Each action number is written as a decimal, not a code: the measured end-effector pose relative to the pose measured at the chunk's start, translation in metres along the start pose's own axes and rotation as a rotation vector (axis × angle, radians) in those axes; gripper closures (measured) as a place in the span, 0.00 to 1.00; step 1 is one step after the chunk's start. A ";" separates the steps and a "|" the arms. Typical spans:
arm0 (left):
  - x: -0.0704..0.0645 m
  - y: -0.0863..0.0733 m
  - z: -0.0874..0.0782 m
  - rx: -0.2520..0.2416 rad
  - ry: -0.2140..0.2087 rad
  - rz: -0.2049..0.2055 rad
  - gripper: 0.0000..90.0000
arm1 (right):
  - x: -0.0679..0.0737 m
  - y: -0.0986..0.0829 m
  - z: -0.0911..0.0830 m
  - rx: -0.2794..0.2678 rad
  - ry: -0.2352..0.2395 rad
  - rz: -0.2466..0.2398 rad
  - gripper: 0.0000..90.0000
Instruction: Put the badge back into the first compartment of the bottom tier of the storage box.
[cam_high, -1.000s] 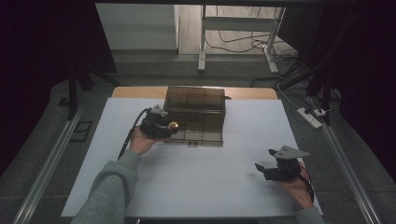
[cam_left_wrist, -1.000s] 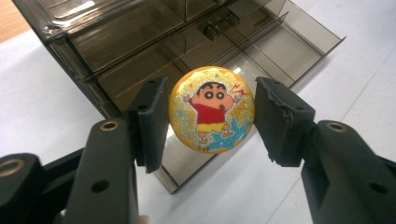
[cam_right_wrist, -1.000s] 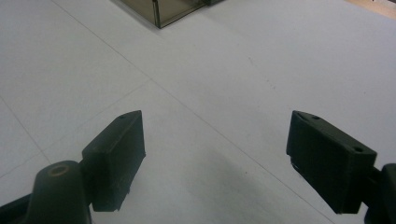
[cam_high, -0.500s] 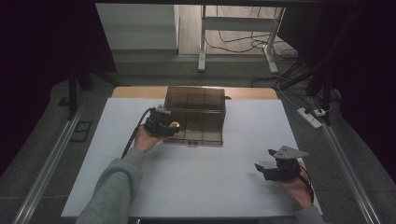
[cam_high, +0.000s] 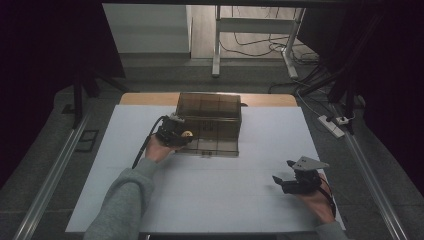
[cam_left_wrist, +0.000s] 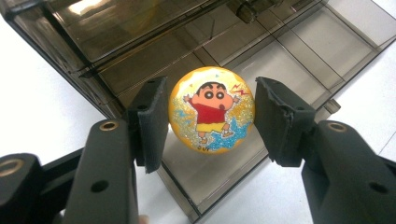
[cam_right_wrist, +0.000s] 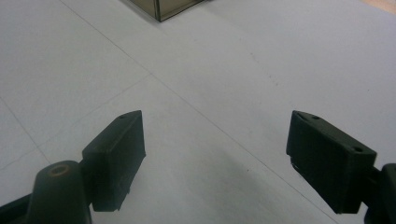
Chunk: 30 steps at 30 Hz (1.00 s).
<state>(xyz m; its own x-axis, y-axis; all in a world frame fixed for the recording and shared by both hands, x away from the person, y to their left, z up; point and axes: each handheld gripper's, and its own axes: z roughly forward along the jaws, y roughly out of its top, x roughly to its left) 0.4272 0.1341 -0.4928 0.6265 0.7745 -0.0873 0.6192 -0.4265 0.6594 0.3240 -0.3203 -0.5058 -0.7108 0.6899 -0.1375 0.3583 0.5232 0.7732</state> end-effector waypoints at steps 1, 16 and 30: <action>0.000 0.000 0.000 0.000 0.000 0.001 0.51 | 0.000 0.000 0.000 0.000 0.000 0.000 0.21; -0.002 -0.001 0.003 0.012 -0.026 0.010 0.39 | -0.001 -0.001 -0.001 0.005 -0.004 0.002 0.21; -0.002 -0.004 -0.008 0.000 -0.035 0.017 0.37 | -0.001 -0.001 0.000 0.004 -0.003 0.001 0.21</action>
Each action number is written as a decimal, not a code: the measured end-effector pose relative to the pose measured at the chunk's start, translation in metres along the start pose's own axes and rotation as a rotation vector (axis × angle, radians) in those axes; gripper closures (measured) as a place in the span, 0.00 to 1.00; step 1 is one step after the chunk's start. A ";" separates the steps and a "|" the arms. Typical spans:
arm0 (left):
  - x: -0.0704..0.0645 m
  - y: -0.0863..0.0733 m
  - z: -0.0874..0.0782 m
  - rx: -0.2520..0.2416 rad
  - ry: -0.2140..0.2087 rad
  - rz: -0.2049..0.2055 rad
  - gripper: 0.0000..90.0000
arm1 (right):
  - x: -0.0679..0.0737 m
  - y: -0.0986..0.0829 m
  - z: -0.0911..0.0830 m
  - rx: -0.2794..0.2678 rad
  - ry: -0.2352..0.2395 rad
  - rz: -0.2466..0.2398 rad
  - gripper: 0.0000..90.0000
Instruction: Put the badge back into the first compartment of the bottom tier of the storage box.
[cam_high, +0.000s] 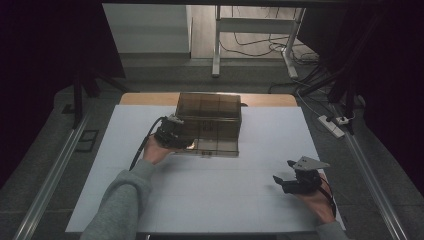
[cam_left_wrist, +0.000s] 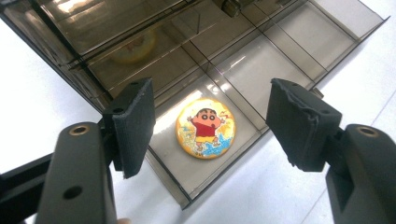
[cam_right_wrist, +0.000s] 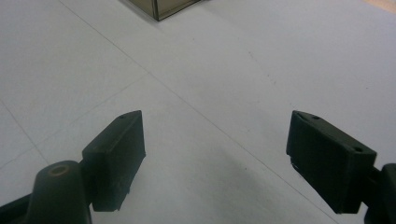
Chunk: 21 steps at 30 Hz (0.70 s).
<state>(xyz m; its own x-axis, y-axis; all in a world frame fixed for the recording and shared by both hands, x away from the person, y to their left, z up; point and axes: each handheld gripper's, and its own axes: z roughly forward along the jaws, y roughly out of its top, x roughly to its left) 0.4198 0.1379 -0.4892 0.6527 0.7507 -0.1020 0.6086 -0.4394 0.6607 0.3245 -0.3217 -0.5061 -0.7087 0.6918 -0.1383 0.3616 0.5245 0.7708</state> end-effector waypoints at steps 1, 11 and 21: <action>0.000 0.000 -0.001 -0.001 0.000 0.001 0.36 | 0.000 0.000 0.000 0.000 0.000 -0.001 0.21; 0.002 -0.008 -0.016 -0.028 -0.003 -0.003 0.34 | -0.001 -0.001 0.001 -0.005 0.002 0.004 0.21; -0.003 -0.020 -0.032 -0.037 -0.011 0.017 0.31 | -0.002 -0.001 0.001 -0.006 0.005 0.010 0.21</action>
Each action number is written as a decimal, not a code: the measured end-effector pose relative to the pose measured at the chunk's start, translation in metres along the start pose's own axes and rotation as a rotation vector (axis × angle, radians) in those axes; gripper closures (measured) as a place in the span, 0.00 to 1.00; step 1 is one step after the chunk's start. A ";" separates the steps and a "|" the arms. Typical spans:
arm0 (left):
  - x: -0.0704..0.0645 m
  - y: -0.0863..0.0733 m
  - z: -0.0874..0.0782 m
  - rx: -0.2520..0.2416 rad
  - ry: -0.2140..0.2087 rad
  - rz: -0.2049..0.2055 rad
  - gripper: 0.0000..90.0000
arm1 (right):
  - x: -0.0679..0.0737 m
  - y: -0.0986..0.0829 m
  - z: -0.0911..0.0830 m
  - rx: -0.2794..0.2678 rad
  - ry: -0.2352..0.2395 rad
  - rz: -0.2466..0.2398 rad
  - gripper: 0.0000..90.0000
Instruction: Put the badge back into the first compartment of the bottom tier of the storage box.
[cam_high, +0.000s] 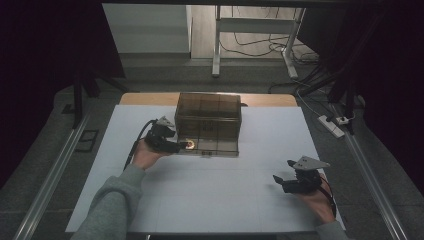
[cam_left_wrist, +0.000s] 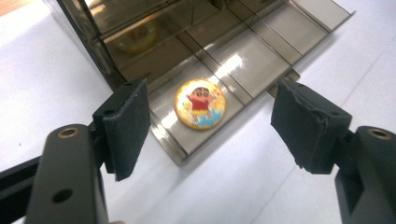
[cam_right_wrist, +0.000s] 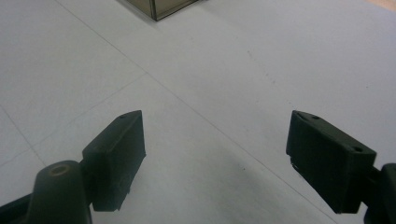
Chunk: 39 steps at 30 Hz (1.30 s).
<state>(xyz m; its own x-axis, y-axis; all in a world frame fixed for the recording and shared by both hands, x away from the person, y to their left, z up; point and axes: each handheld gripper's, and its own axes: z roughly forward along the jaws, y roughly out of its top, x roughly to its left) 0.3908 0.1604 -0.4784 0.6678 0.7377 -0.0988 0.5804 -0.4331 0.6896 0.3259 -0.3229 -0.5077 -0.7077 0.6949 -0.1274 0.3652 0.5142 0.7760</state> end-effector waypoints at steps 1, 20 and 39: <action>-0.001 -0.002 -0.002 -0.003 -0.003 -0.001 0.31 | 0.000 0.000 0.000 0.000 0.002 -0.001 0.21; -0.022 -0.029 -0.037 -0.030 -0.007 0.034 0.26 | 0.004 -0.003 -0.005 -0.015 0.014 0.001 0.22; -0.034 -0.088 -0.060 -0.066 0.003 0.037 0.24 | 0.005 -0.010 -0.011 -0.037 0.040 0.005 0.22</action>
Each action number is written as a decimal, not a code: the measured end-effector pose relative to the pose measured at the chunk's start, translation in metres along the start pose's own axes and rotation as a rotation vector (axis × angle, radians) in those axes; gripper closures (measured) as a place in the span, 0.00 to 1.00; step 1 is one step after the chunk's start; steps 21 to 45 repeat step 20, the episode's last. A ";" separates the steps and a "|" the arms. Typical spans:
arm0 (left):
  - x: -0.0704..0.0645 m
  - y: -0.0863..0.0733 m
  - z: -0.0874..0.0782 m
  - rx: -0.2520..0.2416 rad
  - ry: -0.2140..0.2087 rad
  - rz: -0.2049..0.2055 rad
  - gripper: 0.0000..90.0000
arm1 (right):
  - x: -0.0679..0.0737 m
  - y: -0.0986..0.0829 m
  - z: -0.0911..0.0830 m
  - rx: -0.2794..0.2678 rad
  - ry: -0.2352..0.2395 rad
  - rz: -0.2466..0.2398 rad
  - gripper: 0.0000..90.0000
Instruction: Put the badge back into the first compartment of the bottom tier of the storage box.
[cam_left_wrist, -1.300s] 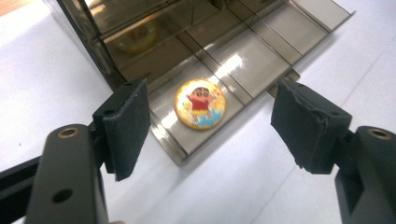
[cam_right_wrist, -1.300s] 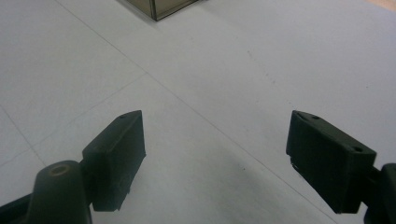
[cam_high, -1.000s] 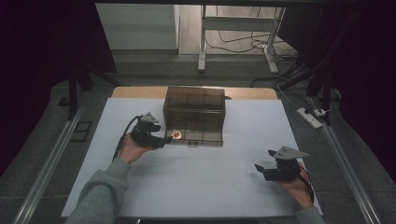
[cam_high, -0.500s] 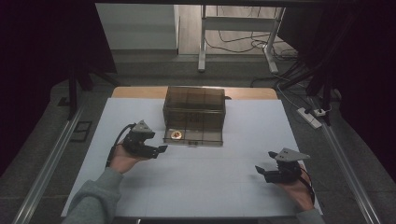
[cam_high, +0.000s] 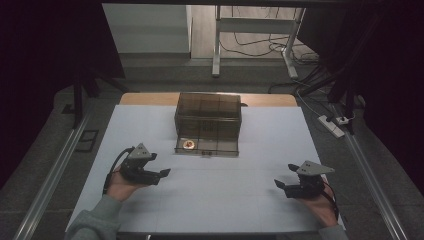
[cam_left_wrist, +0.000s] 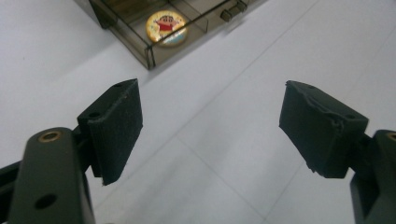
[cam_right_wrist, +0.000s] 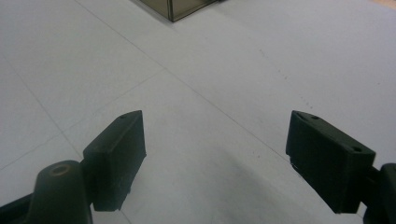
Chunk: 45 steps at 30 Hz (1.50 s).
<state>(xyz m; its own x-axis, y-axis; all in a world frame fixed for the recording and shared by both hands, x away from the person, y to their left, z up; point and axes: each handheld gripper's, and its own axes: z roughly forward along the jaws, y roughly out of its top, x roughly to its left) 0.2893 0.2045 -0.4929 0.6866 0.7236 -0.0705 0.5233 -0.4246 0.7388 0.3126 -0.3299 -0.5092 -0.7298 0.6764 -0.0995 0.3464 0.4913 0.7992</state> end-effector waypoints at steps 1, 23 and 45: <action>0.000 -0.004 -0.001 0.000 0.001 -0.005 0.24 | 0.000 0.000 -0.001 -0.002 0.002 -0.001 0.22; -0.001 -0.024 -0.001 -0.018 0.023 -0.036 0.21 | 0.000 -0.002 -0.008 -0.043 0.016 0.004 0.22; -0.001 -0.024 -0.001 -0.018 0.023 -0.036 0.21 | 0.000 -0.002 -0.008 -0.043 0.016 0.004 0.22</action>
